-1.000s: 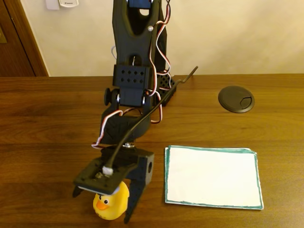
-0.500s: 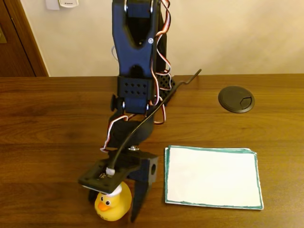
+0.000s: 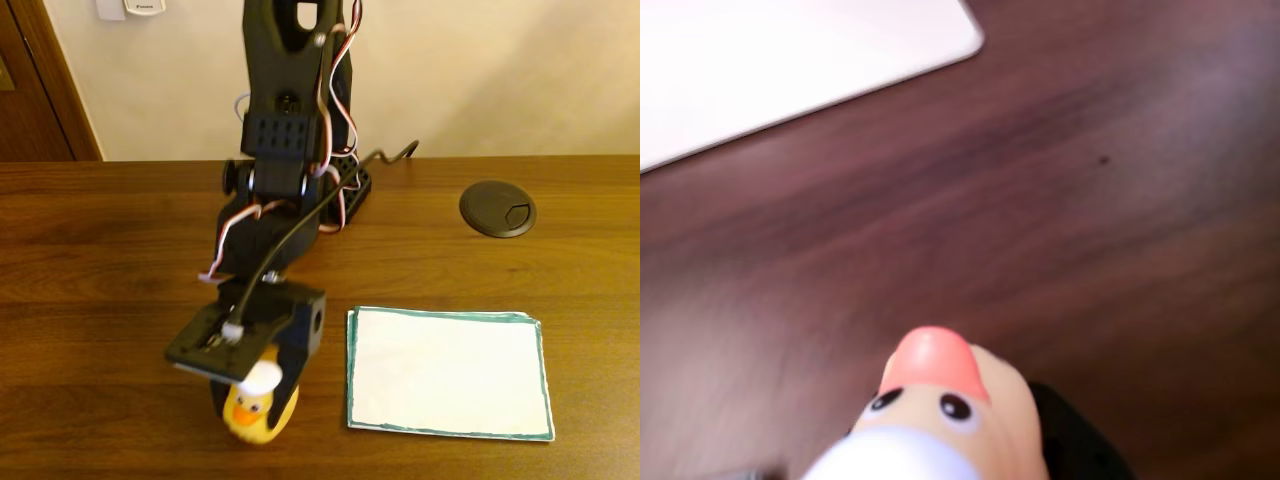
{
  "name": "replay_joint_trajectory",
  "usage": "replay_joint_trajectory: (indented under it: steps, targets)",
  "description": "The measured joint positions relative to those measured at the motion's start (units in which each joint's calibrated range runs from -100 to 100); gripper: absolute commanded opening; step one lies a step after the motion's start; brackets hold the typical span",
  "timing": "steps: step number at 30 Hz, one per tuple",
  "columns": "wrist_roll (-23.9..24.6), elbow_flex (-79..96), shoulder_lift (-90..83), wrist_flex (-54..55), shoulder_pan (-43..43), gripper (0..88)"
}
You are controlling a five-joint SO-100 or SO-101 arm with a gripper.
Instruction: Grab the yellow duck toy and put inside the green color rectangle box on the table
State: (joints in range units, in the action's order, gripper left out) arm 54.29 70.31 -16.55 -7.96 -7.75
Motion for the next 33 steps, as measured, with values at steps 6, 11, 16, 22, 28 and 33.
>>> replay_joint_trajectory:
  steps: [6,11,16,22,28,33]
  targets:
    - [-2.25,-6.93,-25.17,-36.31,7.34,0.3]
    - [1.9,-0.89,-37.18,-44.51,24.83,0.3]
    - [4.05,3.27,-26.32,-27.53,37.97,0.3]
    - [4.15,1.68,-5.01,-5.86,45.31,0.3]
    - [4.15,-0.4,-0.52,-2.73,45.58,35.0]
    - [2.98,0.69,-0.52,-2.73,44.13,39.9]
